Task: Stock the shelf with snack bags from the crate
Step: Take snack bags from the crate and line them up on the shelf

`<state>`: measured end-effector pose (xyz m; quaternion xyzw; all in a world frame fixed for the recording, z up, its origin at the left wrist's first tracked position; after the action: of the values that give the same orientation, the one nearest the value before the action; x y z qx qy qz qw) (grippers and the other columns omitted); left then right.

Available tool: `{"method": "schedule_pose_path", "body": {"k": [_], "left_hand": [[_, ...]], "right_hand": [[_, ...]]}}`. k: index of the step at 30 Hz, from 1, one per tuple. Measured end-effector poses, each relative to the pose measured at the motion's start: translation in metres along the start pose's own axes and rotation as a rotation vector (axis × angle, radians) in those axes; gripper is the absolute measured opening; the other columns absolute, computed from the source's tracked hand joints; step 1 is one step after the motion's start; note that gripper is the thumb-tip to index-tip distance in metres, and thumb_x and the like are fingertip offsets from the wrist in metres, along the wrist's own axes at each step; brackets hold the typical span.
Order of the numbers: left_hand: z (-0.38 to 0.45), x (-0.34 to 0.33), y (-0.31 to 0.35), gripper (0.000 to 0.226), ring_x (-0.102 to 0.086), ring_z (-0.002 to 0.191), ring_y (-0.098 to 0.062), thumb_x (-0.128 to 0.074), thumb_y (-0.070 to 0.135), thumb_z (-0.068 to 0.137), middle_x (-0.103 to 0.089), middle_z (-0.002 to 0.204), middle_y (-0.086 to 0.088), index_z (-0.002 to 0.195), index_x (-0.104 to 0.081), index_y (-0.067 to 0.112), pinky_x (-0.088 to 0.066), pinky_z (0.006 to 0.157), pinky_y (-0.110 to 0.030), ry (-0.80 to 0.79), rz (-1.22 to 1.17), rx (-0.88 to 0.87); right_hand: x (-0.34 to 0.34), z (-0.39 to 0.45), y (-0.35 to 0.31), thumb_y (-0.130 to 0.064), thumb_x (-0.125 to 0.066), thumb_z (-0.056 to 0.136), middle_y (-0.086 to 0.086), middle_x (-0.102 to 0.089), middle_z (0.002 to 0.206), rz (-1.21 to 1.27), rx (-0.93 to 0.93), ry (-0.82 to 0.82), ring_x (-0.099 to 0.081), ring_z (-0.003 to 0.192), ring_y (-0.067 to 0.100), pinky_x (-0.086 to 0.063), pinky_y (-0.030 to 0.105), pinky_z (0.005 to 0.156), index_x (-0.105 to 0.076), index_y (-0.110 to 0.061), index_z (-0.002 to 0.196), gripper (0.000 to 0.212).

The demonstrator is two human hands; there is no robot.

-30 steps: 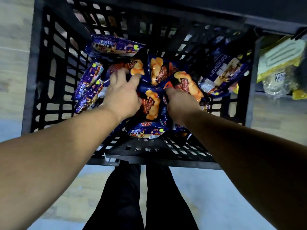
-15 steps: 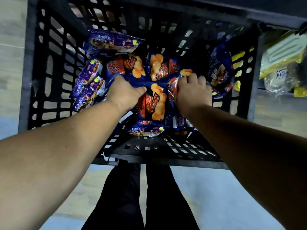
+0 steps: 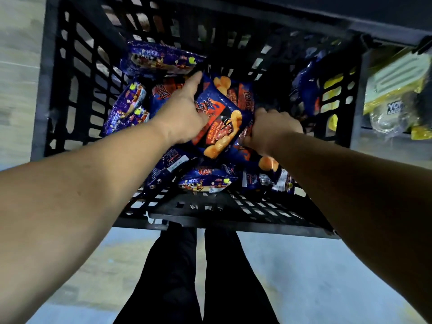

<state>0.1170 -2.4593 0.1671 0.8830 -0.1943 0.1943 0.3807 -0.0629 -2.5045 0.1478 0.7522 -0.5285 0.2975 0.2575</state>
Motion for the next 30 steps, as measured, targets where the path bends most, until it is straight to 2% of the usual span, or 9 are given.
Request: {"method": "schedule_pose_path", "body": {"k": [3, 7, 13, 17, 19, 21, 24, 27, 30], "left_hand": [[0.002, 0.018, 0.006, 0.08, -0.044, 0.13, -0.026, -0.06, 0.019, 0.093, -0.027, 0.156, -0.006, 0.154, -0.01, 0.026, -0.035, 0.106, -0.028, 0.035, 0.152, 0.024], [-0.001, 0.047, 0.014, 0.077, -0.057, 0.088, -0.011, -0.062, 0.023, 0.092, -0.036, 0.152, -0.005, 0.153, -0.016, 0.024, -0.04, 0.086, -0.023, 0.064, 0.249, 0.019], [0.0, 0.046, 0.027, 0.078, -0.049, 0.123, -0.025, -0.063, 0.02, 0.089, -0.041, 0.148, -0.006, 0.153, -0.019, 0.028, -0.037, 0.094, -0.023, -0.069, 0.361, -0.04], [0.005, 0.027, 0.04, 0.077, -0.057, 0.098, -0.021, -0.058, 0.018, 0.092, -0.039, 0.15, -0.007, 0.154, -0.014, 0.032, -0.046, 0.075, -0.023, -0.135, 0.46, -0.093], [0.006, 0.02, 0.042, 0.078, -0.06, 0.097, -0.022, -0.056, 0.018, 0.093, -0.04, 0.149, -0.007, 0.154, -0.01, 0.034, -0.051, 0.078, -0.031, -0.161, 0.533, -0.113], [0.007, 0.011, 0.04, 0.084, -0.062, 0.088, -0.02, -0.058, 0.02, 0.091, -0.046, 0.145, -0.007, 0.153, -0.004, 0.037, -0.053, 0.08, -0.036, -0.205, 0.56, -0.12], [0.008, -0.001, 0.033, 0.097, -0.063, 0.09, -0.024, -0.065, 0.024, 0.086, -0.055, 0.134, -0.005, 0.15, 0.004, 0.046, -0.054, 0.083, -0.041, -0.283, 0.56, -0.123], [0.007, -0.01, 0.026, 0.105, -0.062, 0.109, -0.027, -0.068, 0.029, 0.083, -0.033, 0.154, -0.002, 0.148, 0.013, 0.048, -0.053, 0.089, -0.042, -0.338, 0.542, -0.114], [0.007, -0.016, 0.02, 0.109, -0.064, 0.1, -0.027, -0.07, 0.028, 0.084, -0.049, 0.143, -0.012, 0.149, 0.016, 0.038, -0.055, 0.086, -0.044, -0.327, 0.526, -0.053]], "right_hand": [[0.007, 0.002, 0.005, -0.046, -0.054, 0.094, 0.018, -0.054, 0.128, 0.093, -0.077, 0.009, -0.055, 0.113, 0.036, -0.04, 0.038, 0.074, -0.034, -0.005, 0.137, 0.063], [0.004, 0.007, 0.016, -0.028, -0.049, 0.097, 0.021, -0.055, 0.126, 0.328, -0.179, -0.015, -0.058, 0.11, 0.037, -0.05, 0.044, 0.086, -0.029, -0.003, 0.141, 0.055], [-0.006, 0.004, 0.015, -0.033, -0.05, 0.097, 0.022, -0.063, 0.105, 0.462, -0.183, -0.151, -0.068, 0.079, 0.032, -0.059, 0.045, 0.073, -0.043, -0.001, 0.124, 0.043], [-0.005, 0.001, 0.006, -0.025, -0.051, 0.096, 0.026, -0.044, 0.131, 0.514, -0.125, -0.251, -0.063, 0.093, 0.04, -0.06, 0.045, 0.067, -0.024, -0.013, 0.144, 0.056], [-0.004, -0.003, 0.004, -0.019, -0.057, 0.095, 0.026, -0.029, 0.143, 0.482, -0.085, -0.306, -0.062, 0.094, 0.042, -0.06, 0.039, 0.056, -0.016, -0.02, 0.147, 0.066], [-0.004, -0.005, 0.002, -0.02, -0.065, 0.091, 0.02, -0.009, 0.155, 0.304, -0.009, -0.315, -0.049, 0.12, 0.045, -0.06, 0.042, 0.072, -0.011, -0.02, 0.151, 0.081], [-0.006, -0.005, -0.005, -0.025, -0.071, 0.086, 0.005, 0.016, 0.16, 0.012, 0.135, -0.272, -0.011, 0.145, 0.043, -0.038, 0.053, 0.107, 0.004, -0.022, 0.154, 0.101], [-0.003, -0.006, -0.009, -0.034, -0.075, 0.08, 0.002, 0.006, 0.162, -0.129, 0.186, -0.223, -0.008, 0.144, 0.041, -0.026, 0.056, 0.11, -0.003, -0.028, 0.155, 0.104], [-0.002, -0.006, -0.008, -0.039, -0.075, 0.079, 0.005, -0.017, 0.158, -0.181, 0.232, -0.238, -0.015, 0.142, 0.038, -0.025, 0.057, 0.109, -0.012, -0.024, 0.154, 0.098]]}}
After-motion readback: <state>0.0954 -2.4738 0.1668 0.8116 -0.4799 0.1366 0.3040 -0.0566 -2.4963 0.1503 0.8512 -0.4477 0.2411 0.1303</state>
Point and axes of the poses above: each hand's wrist, its own z-axis towards the middle knuckle, its own x-axis out of the back of the hand, y = z × x, the point moved 5 cm from there along z, towards the middle knuckle
